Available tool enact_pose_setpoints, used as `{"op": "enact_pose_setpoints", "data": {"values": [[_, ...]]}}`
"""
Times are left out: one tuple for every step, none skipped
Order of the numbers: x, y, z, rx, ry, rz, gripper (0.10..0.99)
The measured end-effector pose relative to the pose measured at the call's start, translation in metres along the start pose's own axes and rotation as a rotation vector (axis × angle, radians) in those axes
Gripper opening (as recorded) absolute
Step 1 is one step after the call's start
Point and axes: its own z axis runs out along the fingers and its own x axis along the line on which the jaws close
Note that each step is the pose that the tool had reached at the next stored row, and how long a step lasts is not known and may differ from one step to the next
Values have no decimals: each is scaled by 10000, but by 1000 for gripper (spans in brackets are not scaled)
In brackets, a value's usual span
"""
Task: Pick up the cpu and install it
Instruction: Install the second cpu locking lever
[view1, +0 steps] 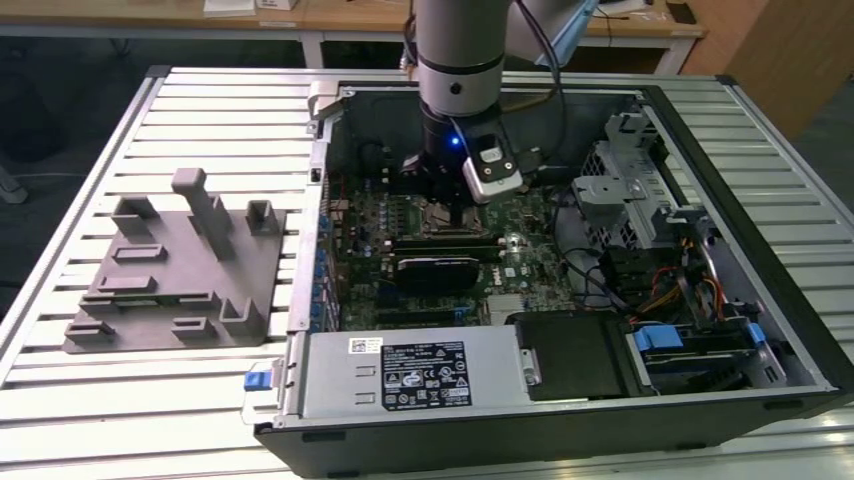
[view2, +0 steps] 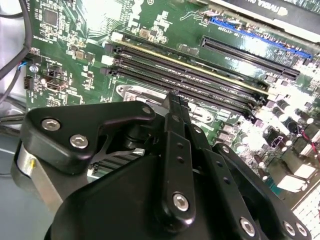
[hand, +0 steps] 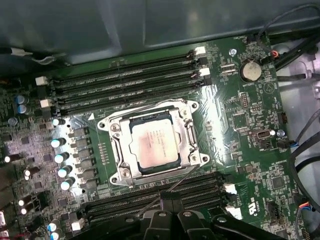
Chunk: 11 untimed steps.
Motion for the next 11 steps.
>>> {"op": "enact_pose_setpoints", "data": {"values": [[6,-5,4,-3,0,-38,106],[10,-10,7,-5,0,-75,106],[14,-14,11,-9,0,-109,106],[19,-19,14,-12,0,-138,106],[23,-23,17,-14,0,-169,106],[25,-28,20,-17,0,-196,106],[27,-31,23,-19,0,-219,106],[30,-35,26,-21,0,-239,106],[32,-39,28,-24,0,-261,106],[36,-44,30,-34,3,-282,106],[44,-52,32,-44,5,-308,106]]}}
